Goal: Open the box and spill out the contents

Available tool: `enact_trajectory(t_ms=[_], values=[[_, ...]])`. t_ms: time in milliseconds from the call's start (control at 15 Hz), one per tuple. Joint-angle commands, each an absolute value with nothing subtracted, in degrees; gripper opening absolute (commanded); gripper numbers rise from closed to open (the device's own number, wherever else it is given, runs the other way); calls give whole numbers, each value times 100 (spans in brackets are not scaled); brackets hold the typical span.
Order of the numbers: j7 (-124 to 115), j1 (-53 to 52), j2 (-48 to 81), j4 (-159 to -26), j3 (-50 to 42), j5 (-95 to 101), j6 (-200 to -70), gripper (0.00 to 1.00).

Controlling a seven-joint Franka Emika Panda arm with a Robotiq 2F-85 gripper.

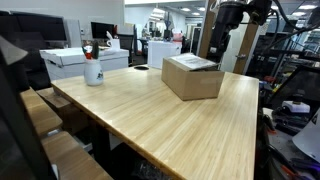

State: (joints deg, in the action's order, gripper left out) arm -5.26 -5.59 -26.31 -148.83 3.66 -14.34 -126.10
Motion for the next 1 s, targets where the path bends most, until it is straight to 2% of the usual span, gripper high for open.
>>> enact_trajectory(t_ms=[0, 333, 400, 533, 600, 867, 933], values=[[-615, -603, -2519, -14927, 390, -1605, -12821, 100], [-588, -603, -2403, -14892, 375, -1623, -12853, 100], [-576, -609, -2396, -14882, 365, -1641, -12833, 75], [-572, -618, -2418, -14871, 349, -1702, -12807, 70], [-585, -618, -2433, -14869, 332, -1786, -12821, 57], [-621, -592, -2504, -14850, 280, -2014, -12889, 35], [-624, -588, -2517, -14845, 269, -2068, -12913, 26]])
